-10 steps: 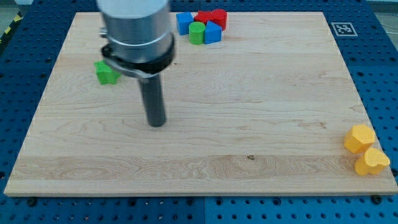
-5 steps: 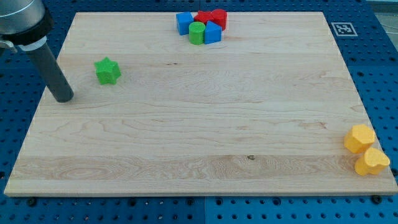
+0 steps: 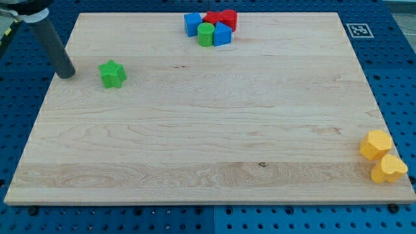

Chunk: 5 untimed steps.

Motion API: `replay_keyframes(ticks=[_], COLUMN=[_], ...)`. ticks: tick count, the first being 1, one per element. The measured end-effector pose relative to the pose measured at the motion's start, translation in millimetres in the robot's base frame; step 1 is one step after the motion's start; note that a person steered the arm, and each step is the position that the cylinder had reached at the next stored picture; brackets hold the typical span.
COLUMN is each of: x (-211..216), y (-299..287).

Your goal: Put the green star vertically below the green circle

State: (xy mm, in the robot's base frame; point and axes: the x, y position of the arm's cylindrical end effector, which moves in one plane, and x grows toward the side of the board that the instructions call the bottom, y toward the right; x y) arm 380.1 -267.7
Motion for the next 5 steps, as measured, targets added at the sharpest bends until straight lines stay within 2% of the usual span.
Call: replay_keyframes(ticks=[5], x=[0], y=[23])
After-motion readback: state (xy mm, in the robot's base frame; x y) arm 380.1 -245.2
